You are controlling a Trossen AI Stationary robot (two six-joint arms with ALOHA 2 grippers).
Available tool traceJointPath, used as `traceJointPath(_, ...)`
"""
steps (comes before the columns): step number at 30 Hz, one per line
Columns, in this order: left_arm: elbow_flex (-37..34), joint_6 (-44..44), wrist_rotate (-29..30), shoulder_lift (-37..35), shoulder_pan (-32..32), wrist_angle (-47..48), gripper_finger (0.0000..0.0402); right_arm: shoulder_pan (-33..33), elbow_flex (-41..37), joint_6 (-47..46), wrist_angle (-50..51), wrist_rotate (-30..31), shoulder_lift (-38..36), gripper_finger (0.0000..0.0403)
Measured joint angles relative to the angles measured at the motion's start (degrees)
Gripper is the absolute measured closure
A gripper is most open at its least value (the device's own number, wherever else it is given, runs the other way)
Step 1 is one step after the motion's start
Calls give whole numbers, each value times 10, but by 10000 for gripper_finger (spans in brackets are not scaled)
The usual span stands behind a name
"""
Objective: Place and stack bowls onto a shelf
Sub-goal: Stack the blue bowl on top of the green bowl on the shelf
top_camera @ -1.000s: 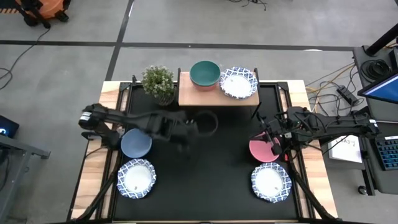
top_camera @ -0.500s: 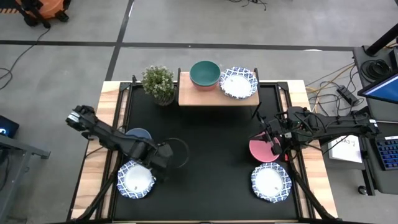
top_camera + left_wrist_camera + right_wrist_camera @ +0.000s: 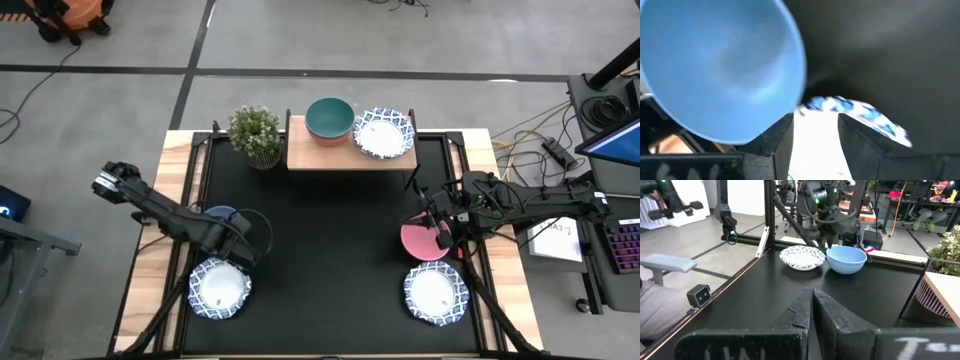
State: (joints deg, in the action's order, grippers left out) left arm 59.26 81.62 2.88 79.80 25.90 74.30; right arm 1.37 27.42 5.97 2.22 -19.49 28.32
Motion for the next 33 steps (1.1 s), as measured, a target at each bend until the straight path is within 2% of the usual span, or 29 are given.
traceJointPath(5,-39,0,11,-1,-16,-5,243,0,0,-14,0,0,0,394)
traceJointPath(12,-87,-28,27,2,-30,-88,251,0,0,-15,-1,0,0,394)
traceJointPath(17,-102,-31,41,12,-32,-98,289,0,0,-15,-3,0,0,394)
traceJointPath(24,-102,-49,42,14,-32,-109,389,0,0,-15,-4,0,0,394)
traceJointPath(29,-84,-83,41,14,-31,-103,398,0,0,-15,-4,0,0,394)
traceJointPath(33,-29,-164,46,14,-31,-101,400,0,0,-15,-4,0,0,394)
